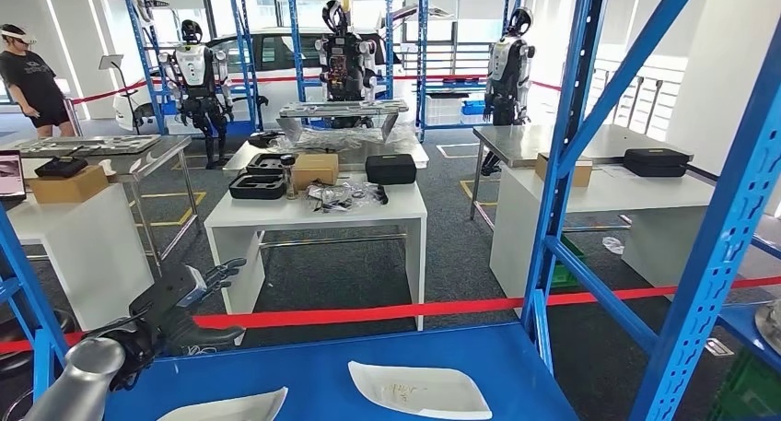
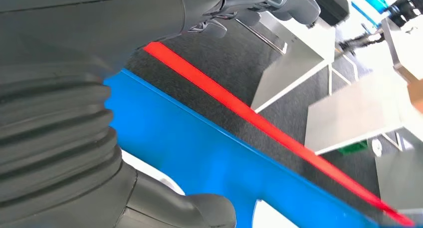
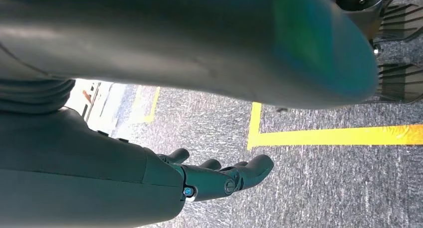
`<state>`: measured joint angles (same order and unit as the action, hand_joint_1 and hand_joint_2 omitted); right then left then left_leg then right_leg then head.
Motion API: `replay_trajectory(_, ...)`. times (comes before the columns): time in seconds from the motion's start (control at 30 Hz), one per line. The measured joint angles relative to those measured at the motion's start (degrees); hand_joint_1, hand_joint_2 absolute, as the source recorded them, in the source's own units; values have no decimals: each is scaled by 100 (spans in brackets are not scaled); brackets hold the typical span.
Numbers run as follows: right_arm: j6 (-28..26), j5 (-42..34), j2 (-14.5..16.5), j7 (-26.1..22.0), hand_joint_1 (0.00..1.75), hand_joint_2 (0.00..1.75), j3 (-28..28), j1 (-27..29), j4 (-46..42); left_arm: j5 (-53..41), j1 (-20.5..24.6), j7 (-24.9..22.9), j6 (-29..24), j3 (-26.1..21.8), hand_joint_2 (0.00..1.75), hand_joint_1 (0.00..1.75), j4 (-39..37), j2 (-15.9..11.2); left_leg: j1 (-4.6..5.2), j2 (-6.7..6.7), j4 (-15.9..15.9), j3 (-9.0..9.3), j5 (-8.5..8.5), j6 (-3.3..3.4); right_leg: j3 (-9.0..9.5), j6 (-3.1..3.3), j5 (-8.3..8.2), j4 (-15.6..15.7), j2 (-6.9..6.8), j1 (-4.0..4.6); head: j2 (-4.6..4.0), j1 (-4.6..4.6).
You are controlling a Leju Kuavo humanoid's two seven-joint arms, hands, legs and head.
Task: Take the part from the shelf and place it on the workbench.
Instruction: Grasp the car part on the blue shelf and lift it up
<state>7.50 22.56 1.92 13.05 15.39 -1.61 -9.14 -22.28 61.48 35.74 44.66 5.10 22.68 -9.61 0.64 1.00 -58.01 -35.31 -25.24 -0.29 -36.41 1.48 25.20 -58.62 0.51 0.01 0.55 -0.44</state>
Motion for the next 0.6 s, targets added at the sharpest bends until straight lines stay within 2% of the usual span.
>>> replay_trajectory(0.27, 0, -1, 0, 0, 0, 0, 66, 2, 0, 451, -230, 137, 193, 640, 175, 0, 295, -296, 0, -1, 0, 1, 1, -2, 0, 0, 0, 0, 1, 0, 0, 0)
replay_trajectory(0.6, 8, 81, 0, 0, 0, 0, 104, 9, 0, 640, -755, 48, 49, 1931, 175, 0, 448, -921, -1, -2, 1, 2, 0, -5, -1, 5, 4, -1, 3, 1, 0, 0)
